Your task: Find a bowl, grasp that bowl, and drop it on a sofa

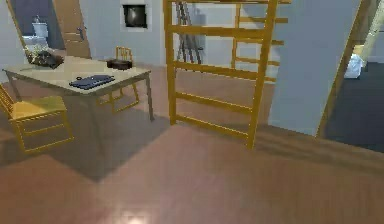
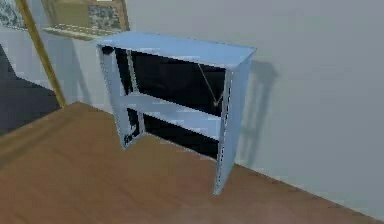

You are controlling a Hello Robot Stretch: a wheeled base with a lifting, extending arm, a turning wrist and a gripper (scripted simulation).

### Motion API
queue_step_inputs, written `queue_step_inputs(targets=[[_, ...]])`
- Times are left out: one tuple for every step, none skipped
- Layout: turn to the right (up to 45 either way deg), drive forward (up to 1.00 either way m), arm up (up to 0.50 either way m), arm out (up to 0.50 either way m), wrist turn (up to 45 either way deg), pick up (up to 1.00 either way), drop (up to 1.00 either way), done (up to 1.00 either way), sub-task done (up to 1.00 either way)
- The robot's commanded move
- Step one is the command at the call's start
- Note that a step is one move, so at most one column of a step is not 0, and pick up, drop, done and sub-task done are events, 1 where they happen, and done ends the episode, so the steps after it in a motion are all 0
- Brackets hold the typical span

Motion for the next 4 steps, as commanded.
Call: queue_step_inputs(targets=[[45.0, 0.0, 0.0, 0.0, 0.0, 0.0, 0.0, 0.0, 0.0], [3.0, 0.0, 0.0, 0.0, 0.0, 0.0, 0.0, 0.0, 0.0], [0.0, 1.0, 0.0, 0.0, 0.0, 0.0, 0.0, 0.0, 0.0], [0.0, 0.6, 0.0, 0.0, 0.0, 0.0, 0.0, 0.0, 0.0]])
